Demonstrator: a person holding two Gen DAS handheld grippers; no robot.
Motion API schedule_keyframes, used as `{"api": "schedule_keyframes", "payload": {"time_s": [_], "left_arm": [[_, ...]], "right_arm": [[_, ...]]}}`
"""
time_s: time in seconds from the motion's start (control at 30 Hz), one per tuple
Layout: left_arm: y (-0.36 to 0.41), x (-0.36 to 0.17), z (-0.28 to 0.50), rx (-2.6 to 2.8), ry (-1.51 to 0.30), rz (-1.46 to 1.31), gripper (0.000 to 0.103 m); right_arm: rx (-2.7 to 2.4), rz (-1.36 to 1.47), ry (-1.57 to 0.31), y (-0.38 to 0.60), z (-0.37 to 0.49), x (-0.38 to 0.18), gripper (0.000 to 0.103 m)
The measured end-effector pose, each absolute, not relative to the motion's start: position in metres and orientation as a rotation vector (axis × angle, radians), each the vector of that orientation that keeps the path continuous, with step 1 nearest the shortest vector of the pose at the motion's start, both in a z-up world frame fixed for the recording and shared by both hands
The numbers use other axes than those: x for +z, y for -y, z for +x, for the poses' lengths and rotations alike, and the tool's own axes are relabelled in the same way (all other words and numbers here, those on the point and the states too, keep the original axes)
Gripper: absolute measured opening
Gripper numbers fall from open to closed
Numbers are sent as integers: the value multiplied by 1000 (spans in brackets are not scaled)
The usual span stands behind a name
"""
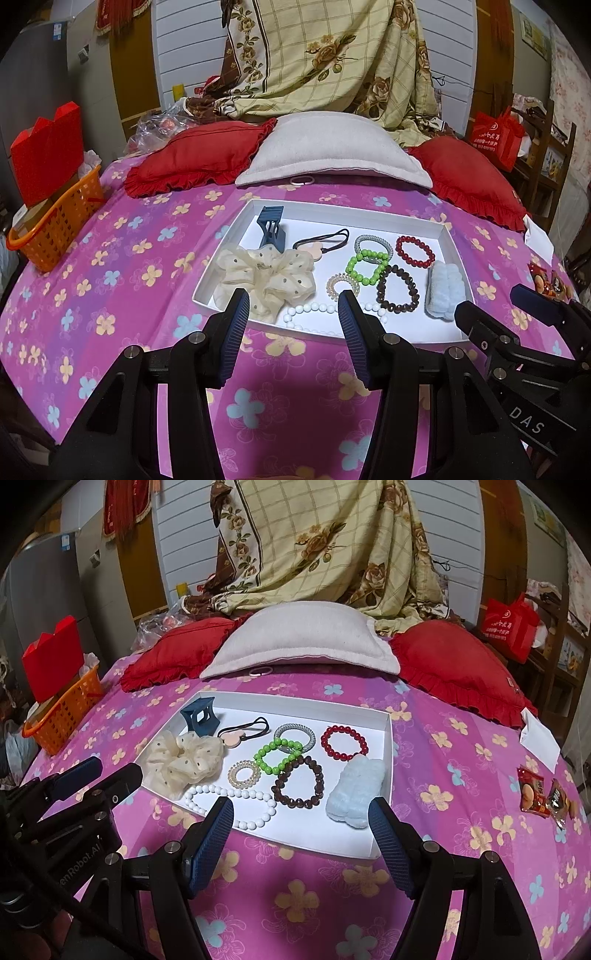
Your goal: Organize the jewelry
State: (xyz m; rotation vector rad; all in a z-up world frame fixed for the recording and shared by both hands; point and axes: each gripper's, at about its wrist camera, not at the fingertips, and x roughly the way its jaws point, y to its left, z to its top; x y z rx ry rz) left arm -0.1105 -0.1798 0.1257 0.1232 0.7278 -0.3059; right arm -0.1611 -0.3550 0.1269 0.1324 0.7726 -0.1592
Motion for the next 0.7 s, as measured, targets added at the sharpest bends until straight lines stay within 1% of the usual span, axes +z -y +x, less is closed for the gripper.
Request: {"api": "schedule_keyframes", "payload": {"time_s": [0.7], "left_arm": [[179, 120, -110, -305, -733, 127, 50]], "right_arm": [[-153, 127, -787, 353, -157, 124, 73]]}}
